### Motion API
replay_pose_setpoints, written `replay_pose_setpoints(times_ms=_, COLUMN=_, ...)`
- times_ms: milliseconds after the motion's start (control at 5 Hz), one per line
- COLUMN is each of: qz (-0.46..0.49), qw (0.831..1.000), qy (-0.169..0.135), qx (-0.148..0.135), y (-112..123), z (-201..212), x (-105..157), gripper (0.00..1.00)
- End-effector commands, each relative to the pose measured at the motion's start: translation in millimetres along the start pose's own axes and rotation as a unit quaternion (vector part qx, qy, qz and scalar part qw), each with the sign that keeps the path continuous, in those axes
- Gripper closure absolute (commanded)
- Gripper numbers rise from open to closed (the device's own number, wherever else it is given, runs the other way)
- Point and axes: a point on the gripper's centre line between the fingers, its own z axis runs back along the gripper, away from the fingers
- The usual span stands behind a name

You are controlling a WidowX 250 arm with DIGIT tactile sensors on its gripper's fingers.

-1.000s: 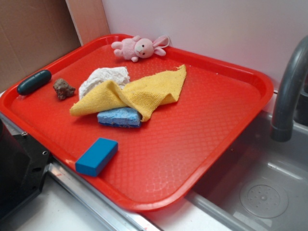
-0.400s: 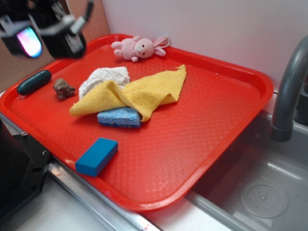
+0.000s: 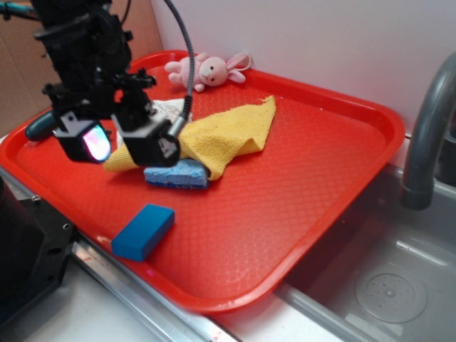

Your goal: Grab the blue block.

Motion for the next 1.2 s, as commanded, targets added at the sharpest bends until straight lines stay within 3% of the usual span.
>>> replay_pose_setpoints(times_ms=0, qz=0.005, qw=0.999, qy=0.048, qx=0.018, y=-9, z=-41, x=-3, gripper=0.00)
replay_pose_setpoints(times_ms=400, qz=-0.023, qw=0.995, qy=0.078, qx=0.053, y=1, z=-76, x=-7, gripper=0.00)
replay_pose_setpoints(times_ms=600, qz=-0.028, qw=0.996, qy=0.071, qx=0.050, y=-2, z=-72, x=-7, gripper=1.00)
replay_pose_setpoints(times_ms=800, qz=-0.055, qw=0.996, qy=0.051, qx=0.049, y=-3, z=-58, x=-4, gripper=1.00)
replay_pose_setpoints(times_ms=1000, qz=-0.193, qw=0.979, qy=-0.030, qx=0.056, y=-5, z=-10, x=10, gripper=1.00)
